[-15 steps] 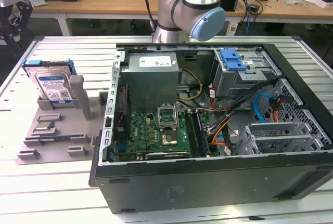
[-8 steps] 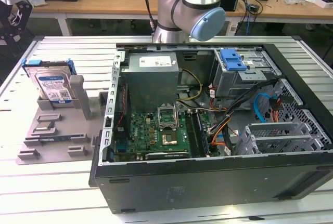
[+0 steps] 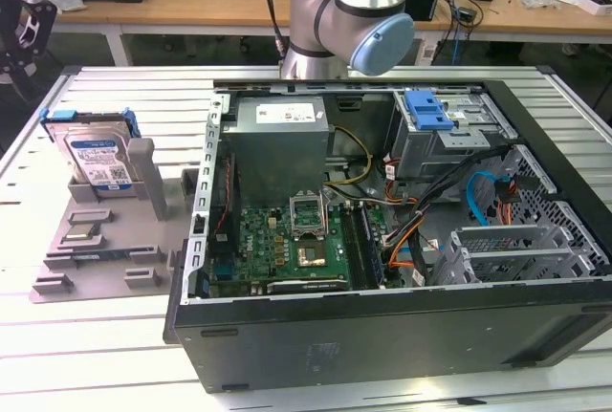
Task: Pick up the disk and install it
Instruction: 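Pick up the disk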
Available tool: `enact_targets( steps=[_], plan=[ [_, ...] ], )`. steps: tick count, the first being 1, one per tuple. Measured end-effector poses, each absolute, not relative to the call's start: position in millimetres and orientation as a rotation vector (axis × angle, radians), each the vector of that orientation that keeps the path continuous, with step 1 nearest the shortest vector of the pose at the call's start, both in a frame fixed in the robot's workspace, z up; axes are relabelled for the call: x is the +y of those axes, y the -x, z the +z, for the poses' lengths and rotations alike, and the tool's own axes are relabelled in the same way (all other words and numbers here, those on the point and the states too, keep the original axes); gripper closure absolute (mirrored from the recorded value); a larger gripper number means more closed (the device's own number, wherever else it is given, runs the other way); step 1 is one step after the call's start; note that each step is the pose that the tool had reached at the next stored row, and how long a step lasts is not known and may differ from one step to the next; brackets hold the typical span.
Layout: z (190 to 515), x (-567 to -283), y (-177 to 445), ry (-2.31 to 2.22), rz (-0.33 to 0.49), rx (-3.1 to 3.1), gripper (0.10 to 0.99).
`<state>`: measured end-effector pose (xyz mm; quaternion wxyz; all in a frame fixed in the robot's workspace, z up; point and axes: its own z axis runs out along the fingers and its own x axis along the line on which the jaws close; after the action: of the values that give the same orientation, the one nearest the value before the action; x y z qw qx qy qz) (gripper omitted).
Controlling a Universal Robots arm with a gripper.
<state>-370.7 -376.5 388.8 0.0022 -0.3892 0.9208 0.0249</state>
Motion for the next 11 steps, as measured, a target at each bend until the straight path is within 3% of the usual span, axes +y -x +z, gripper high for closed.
enact_targets(
  steps=[11],
  plan=[
    [388.8, -376.5, 370.7, 1.513, 0.079, 2.753, 0.98]
  ],
)
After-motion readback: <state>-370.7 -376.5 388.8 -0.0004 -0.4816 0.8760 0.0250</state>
